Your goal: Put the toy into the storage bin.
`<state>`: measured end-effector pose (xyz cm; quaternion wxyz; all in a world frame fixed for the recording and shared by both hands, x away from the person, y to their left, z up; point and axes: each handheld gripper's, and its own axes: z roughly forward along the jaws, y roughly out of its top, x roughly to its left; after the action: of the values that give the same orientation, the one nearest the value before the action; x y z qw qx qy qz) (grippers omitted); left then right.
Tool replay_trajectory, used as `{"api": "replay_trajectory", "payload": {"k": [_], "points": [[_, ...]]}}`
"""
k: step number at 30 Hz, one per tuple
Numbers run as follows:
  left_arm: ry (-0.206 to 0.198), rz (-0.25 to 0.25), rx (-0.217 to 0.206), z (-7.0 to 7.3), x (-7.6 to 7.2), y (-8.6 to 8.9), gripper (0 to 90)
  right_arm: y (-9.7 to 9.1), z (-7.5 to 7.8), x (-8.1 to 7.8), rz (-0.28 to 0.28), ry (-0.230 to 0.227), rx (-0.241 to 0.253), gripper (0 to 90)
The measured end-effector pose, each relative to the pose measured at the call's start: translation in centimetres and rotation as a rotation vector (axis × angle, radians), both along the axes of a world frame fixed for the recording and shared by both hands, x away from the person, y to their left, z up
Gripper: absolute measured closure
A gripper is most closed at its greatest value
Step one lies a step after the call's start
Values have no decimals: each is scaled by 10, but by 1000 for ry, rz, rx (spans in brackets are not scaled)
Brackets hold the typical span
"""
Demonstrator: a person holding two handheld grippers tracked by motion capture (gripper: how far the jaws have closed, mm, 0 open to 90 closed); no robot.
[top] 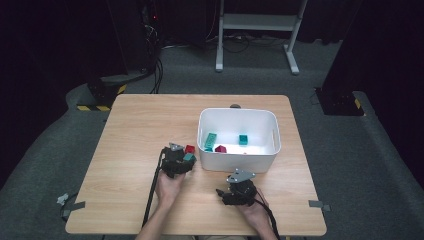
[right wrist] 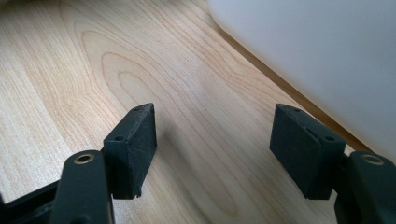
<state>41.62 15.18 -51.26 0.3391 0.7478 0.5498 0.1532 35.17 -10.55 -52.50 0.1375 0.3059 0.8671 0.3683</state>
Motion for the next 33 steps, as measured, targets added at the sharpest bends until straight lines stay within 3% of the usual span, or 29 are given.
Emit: {"api": "replay_trajectory", "payload": {"k": [19,33], "points": [[-25,-35,22,3,-5,-2,545,0,0,0,0,0,0,316],[-29,-65,-4,11,-9,3,568,0,0,0,0,0,0,316]]}}
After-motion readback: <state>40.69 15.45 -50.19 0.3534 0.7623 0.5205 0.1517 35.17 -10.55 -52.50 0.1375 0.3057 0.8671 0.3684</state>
